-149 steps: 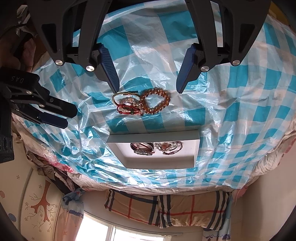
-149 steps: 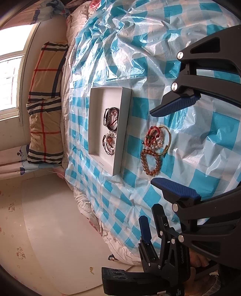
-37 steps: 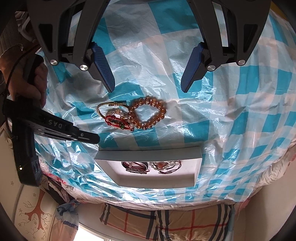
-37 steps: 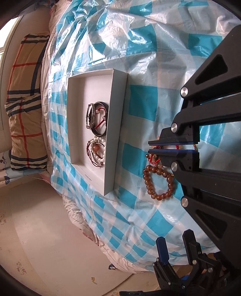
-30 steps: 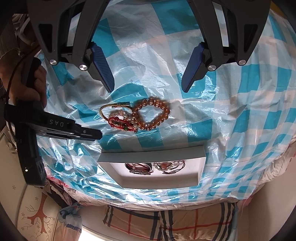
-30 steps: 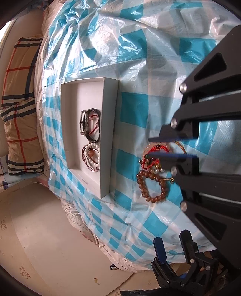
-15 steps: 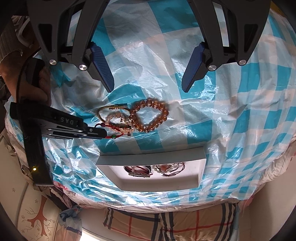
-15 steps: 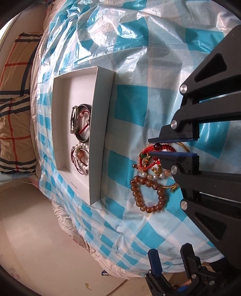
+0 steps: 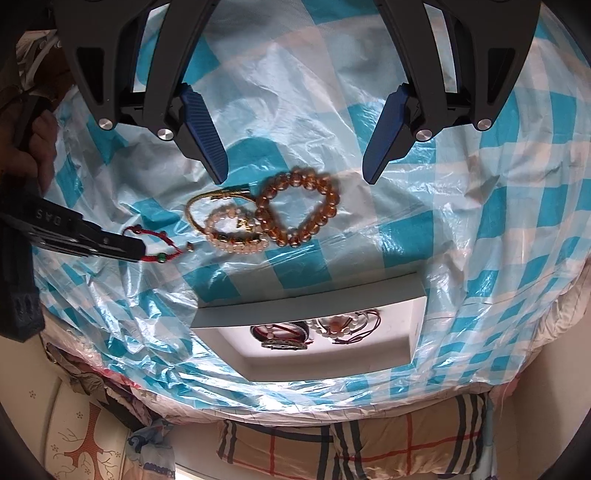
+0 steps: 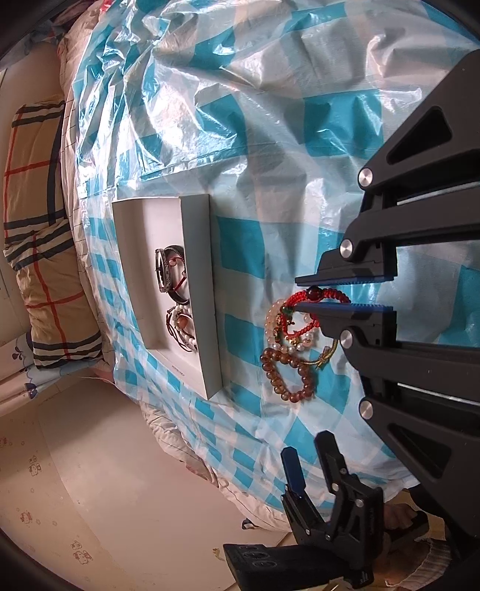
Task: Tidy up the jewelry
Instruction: 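Grasp the red cord bracelet with green bead using the right tool, then grasp the amber bead bracelet with the left tool while the right tool lifts the red cord bracelet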
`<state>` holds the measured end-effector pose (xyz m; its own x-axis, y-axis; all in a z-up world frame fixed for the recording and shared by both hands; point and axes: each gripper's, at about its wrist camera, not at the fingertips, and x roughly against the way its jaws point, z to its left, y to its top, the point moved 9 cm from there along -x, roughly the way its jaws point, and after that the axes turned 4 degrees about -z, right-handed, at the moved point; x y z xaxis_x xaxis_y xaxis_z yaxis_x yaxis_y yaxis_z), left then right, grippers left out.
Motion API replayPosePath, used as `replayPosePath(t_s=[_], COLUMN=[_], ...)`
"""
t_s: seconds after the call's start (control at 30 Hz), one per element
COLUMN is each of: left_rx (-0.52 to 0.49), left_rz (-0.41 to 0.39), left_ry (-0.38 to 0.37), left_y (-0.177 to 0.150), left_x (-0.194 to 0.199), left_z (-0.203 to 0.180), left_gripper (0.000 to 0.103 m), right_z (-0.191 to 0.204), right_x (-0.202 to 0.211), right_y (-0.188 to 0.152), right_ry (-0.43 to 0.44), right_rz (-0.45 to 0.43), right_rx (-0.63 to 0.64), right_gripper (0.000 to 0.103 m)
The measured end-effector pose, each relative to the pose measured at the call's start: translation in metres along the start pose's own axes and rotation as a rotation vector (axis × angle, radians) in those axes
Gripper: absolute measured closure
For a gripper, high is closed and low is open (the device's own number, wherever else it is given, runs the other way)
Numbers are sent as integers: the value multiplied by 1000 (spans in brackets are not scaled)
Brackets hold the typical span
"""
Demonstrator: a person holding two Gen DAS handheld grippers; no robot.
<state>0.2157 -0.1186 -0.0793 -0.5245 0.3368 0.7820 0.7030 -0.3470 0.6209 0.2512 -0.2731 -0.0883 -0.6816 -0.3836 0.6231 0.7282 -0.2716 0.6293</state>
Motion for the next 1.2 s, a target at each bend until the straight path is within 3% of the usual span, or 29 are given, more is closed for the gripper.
replayPosePath(t_s=[0.13, 0.37, 0.43, 0.47, 0.5, 0.83, 1.2], left_rx=[24, -65, -71, -78, -89, 13, 27], left_rz=[10, 95, 95, 100, 98, -49, -139], left_ry=[44, 116, 90, 89, 78, 18, -28], left_y=[12, 10, 4, 2, 1, 10, 7], left_x=[-16, -62, -68, -68, -66, 10, 73], left_z=[18, 16, 9, 6, 1, -7, -26], left_gripper=[31, 34, 64, 88, 93, 93, 93], right_z=[-4, -2, 0, 1, 2, 27, 44], right_x=[0, 1, 2, 2, 3, 35, 71], right_y=[-4, -5, -5, -6, -5, 2, 5], right_ry=[5, 17, 20, 22, 23, 43, 39], right_rz=[0, -2, -3, -3, -4, -60, -113], right_rx=[-14, -18, -18, -19, -19, -8, -3], right_gripper=[94, 94, 94, 94, 94, 94, 94])
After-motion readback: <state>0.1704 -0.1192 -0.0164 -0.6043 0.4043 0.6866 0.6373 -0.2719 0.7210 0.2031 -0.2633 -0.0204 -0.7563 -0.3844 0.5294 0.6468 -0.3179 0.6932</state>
